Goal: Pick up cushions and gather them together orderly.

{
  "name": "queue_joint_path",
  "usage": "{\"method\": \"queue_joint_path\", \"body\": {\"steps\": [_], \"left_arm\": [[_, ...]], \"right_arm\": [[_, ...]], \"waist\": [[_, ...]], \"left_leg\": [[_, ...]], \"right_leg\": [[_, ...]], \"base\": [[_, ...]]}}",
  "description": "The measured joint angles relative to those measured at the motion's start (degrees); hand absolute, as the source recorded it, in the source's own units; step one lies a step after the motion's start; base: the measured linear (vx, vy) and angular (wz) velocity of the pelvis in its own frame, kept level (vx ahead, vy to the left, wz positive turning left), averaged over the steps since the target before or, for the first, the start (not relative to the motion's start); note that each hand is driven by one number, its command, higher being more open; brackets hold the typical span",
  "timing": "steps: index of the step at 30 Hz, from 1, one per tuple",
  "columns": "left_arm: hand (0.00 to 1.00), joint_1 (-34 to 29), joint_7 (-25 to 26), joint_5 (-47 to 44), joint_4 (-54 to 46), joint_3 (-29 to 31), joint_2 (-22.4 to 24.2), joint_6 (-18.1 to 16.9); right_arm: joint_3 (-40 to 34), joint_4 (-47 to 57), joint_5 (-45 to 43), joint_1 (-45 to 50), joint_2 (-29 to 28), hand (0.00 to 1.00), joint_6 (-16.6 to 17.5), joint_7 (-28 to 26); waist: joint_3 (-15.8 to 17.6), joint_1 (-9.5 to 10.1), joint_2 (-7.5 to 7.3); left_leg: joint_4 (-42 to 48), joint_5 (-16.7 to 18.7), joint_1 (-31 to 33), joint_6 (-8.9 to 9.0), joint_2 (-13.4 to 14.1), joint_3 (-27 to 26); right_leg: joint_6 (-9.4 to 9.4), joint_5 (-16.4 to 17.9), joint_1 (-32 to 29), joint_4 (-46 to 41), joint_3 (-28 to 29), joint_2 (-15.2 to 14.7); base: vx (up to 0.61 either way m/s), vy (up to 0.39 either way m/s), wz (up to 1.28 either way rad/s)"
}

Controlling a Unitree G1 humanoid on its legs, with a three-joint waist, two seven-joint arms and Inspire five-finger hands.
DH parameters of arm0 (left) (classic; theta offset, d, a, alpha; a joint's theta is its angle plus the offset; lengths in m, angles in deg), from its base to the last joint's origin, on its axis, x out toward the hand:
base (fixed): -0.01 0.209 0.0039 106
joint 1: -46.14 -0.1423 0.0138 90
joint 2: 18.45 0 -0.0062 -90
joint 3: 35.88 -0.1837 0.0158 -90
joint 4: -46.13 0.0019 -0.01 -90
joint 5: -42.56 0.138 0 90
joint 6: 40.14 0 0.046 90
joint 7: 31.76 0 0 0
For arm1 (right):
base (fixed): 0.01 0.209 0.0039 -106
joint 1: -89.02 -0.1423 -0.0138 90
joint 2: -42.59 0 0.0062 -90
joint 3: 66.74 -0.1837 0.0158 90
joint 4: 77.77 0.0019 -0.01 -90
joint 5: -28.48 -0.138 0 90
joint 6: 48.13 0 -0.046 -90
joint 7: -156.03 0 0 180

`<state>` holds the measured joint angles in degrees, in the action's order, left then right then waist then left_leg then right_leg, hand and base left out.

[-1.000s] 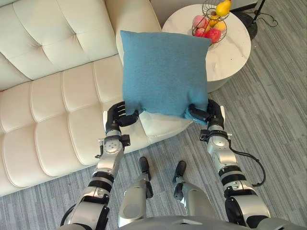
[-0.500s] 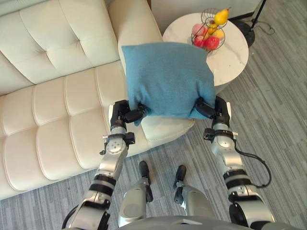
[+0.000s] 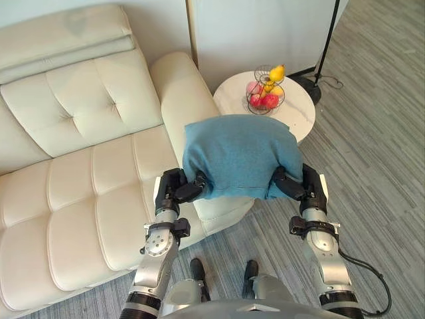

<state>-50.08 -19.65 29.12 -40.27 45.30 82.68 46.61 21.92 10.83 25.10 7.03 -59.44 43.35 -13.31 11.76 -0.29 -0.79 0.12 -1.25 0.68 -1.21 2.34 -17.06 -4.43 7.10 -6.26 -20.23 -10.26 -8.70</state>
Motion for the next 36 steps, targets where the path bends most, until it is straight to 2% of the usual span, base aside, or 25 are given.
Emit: {"method": "queue_joint_path", "body": {"steps": [2,4,8,9,10,11,12,13,15,16,17,18,20,23,24,25,27,28,29,30,31,35,36], "left_arm": [[0.0,-1.1,0.0,-0.1,-0.7,0.0,0.1,0.0],[0.0,-3.6,0.0,-0.8,-3.4,-1.3,1.3,-0.1],[0.0,-5.7,0.0,-2.4,-4.4,-2.2,2.5,-0.1],[0.0,-5.8,0.0,-3.0,-4.4,-2.5,2.5,-0.2],[0.0,-5.8,0.0,-3.0,-4.4,-2.5,2.5,-0.2],[0.0,-5.8,0.0,-3.5,-4.4,-2.9,2.5,-0.2],[0.0,-5.8,0.0,-4.0,-4.4,-3.7,2.5,-0.2],[0.0,-6.0,0.0,-4.2,-4.3,-4.8,2.4,-0.2],[0.0,-6.2,0.0,-4.3,-4.3,-5.4,2.0,-0.2],[0.0,-6.2,0.0,-4.5,-4.3,-5.9,1.7,-0.2],[0.0,-5.8,0.0,-4.5,-4.1,-6.9,1.3,-0.4],[0.0,-5.3,0.0,-4.5,-3.6,-8.5,0.7,-0.5],[0.0,-5.3,-0.1,-4.5,-1.9,-10.1,0.6,-0.5],[0.0,-5.1,-0.1,-4.5,0.6,-11.2,0.1,-0.4],[0.0,-5.1,-0.1,-4.5,0.7,-11.4,-0.4,-0.4],[0.0,-5.0,-0.1,-4.5,1.1,-11.4,-0.6,-0.2],[0.0,-5.0,-0.1,-4.5,1.3,-11.4,-1.2,-0.2],[0.0,-5.0,-0.1,-4.5,1.3,-11.4,-2.1,-0.2],[0.0,-5.0,-0.1,-4.5,1.3,-11.4,-2.7,-0.2],[0.0,-5.0,-0.1,-4.5,1.3,-11.4,-3.5,-0.2],[0.0,-5.0,-0.1,-4.5,1.3,-11.4,-3.7,-0.2],[0.0,-5.0,-0.5,-4.1,1.3,-11.3,-4.1,-0.1],[0.0,-5.1,-0.9,-4.1,1.3,-11.2,-4.2,-0.1]], "right_arm": [[0.1,0.0,0.0,0.6,-1.1,0.0,0.0,0.0],[0.3,2.2,-0.1,1.8,-1.2,0.0,0.1,0.6],[0.3,2.4,-0.1,2.9,-1.1,0.0,0.0,1.6],[0.3,2.8,-0.1,2.9,-1.0,0.0,0.1,2.1],[0.3,2.8,-0.1,2.8,-1.0,0.0,0.1,2.1],[0.3,3.0,-0.1,2.8,-0.9,0.0,0.1,2.5],[0.2,3.0,-0.1,2.8,-0.4,0.0,0.1,2.9],[0.1,2.9,-0.1,2.8,0.4,0.0,0.0,3.4],[-0.3,2.9,-0.1,2.7,0.5,0.0,0.0,3.4],[-0.9,2.9,-0.1,2.4,0.4,0.0,0.0,3.4],[-2.2,2.8,-0.1,1.9,-0.1,0.0,0.0,3.3],[-3.7,2.5,-0.1,1.5,-0.2,0.0,0.0,3.3],[-4.2,1.8,-0.1,1.5,0.0,0.0,0.0,3.4],[-4.0,1.6,-0.1,1.3,-0.6,0.0,0.0,3.6],[-4.0,1.6,-0.1,1.3,-0.9,0.0,0.0,3.6],[-4.0,1.3,-0.1,1.3,-1.0,0.0,0.0,3.6],[-4.0,-0.1,-0.1,1.3,-1.3,0.0,0.0,3.6],[-3.7,-1.2,-0.1,1.3,-1.8,0.0,0.0,3.6],[-3.5,-1.8,-0.1,1.3,-1.9,0.0,0.0,3.5],[-3.1,-2.4,-0.1,1.4,-1.9,0.0,0.0,3.5],[-2.8,-2.4,-0.1,1.3,-1.8,0.0,0.0,3.5],[-2.0,-2.3,-0.1,1.3,-1.1,0.0,0.0,3.4],[-2.0,-2.3,-0.1,1.3,-0.9,0.0,0.0,3.4]], "waist": [[-1.6,0.29,-0.72],[-3.8,1.48,1.13],[-3.9,2.26,1.47],[-4.1,2.45,1.86],[-4.2,2.63,1.89],[-4.3,2.71,2.13],[-4.8,2.56,2.92],[-5.5,2.67,4.33],[-5.8,2.01,4.36],[-6.8,1.36,4.21],[-7.4,0.34,3.82],[-7.5,0.16,3.95],[-7.5,0.03,4.02],[-7.5,0.16,3.75],[-7.3,0.03,3.32],[-7.1,-0.14,3.1],[-6.8,-0.17,2.73],[-6.6,-0.28,2.4],[-6.6,-0.6,2.34],[-6.6,-0.88,2.33],[-6.6,-0.91,2.33],[-6.8,-1.28,1.97],[-6.9,-1.58,1.8]], "left_leg": [[0.1,-0.4,1.1,-0.24,-0.4,1.1],[2.3,-2.3,6.4,0.61,0.6,4.1],[4.1,-2.8,7.3,1.38,1.2,5.8],[4.8,-0.3,8.2,1.35,2.4,1.1],[5.2,0.0,8.3,1.54,2.7,0.2],[8.4,2.6,9.5,2.35,4.8,-5.3],[10.6,2.9,10.5,2.15,6.4,-7.6],[12.8,0.3,11.5,-0.36,6.9,-8.3],[12.8,-0.4,11.5,0.13,5.2,-5.9],[10.5,-2.0,12.4,0.97,3.1,-3.6],[5.7,-1.0,11.7,2.86,1.3,-4.0],[8.1,0.8,12.5,0.42,2.3,-7.8],[9.8,0.9,11.6,0.69,3.4,-8.8],[10.4,2.3,11.7,-1.83,0.9,-8.2],[10.5,3.3,11.5,-2.73,-0.3,-7.9],[10.3,4.4,10.8,-3.86,-1.6,-7.6],[10.0,5.3,8.8,-5.14,-3.0,-7.1],[9.8,5.8,7.5,-5.4,-3.4,-6.6],[9.0,5.9,6.7,-5.45,-3.7,-5.9],[6.6,5.6,4.8,-5.12,-4.4,-5.3],[5.8,5.6,4.2,-5.06,-4.7,-5.2],[2.1,5.3,0.8,-5.04,-7.7,-3.4],[1.5,5.0,-0.4,-5.83,-8.9,-2.5]], "right_leg": [[0.51,2.2,1.2,0.5,1.0,0.9],[1.91,-0.9,2.3,9.3,-1.5,2.8],[2.22,-1.3,6.3,11.5,-7.1,3.2],[2.41,-1.3,7.0,12.2,-9.1,3.1],[2.43,-1.3,7.0,12.2,-9.4,3.0],[2.58,-1.4,7.4,12.3,-10.9,2.4],[2.58,-1.4,7.4,11.9,-12.2,2.4],[2.3,-0.9,7.3,10.0,-13.1,2.4],[2.25,0.1,7.5,8.9,-13.3,1.2],[2.31,0.6,7.8,9.5,-14.1,0.3],[0.72,0.2,8.0,11.2,-17.1,-1.4],[-0.22,-0.5,8.6,12.0,-19.7,-2.0],[-0.9,-0.9,10.4,12.6,-21.5,-2.4],[-1.65,-0.8,10.8,10.8,-23.1,-5.2],[-0.99,0.5,10.2,7.9,-23.3,-7.0],[0.29,1.4,8.1,0.8,-23.0,-9.7],[5.48,1.5,3.7,-11.3,-20.7,-13.8],[5.93,2.7,1.4,-16.7,-17.1,-13.9],[5.07,3.8,0.2,-18.6,-15.1,-12.9],[2.17,5.5,-2.2,-19.1,-12.3,-10.1],[1.43,6.0,-3.0,-18.3,-11.7,-9.2],[1.57,6.5,-7.5,-11.4,-12.0,-3.9],[3.52,5.5,-8.1,-7.4,-11.8,-2.2]], "base": [[0.0,-0.07,0.46],[0.03,-0.097,0.52],[-0.02,-0.065,0.74],[-0.06,-0.003,0.55],[-0.04,0.004,0.66],[0.01,0.03,0.55],[0.03,0.071,0.81],[0.02,0.114,0.66],[-0.01,0.118,0.74],[-0.04,0.137,1.21],[-0.06,0.159,1.46],[-0.03,0.102,1.13],[0.02,0.067,0.68],[0.04,0.202,0.33],[0.08,0.268,0.29],[0.09,0.284,0.26],[0.08,0.272,0.19],[0.08,0.221,0.2],[0.11,0.176,0.28],[0.08,0.1,0.24],[0.11,0.116,0.2],[0.15,0.083,0.25],[0.28,0.077,0.44]]}}
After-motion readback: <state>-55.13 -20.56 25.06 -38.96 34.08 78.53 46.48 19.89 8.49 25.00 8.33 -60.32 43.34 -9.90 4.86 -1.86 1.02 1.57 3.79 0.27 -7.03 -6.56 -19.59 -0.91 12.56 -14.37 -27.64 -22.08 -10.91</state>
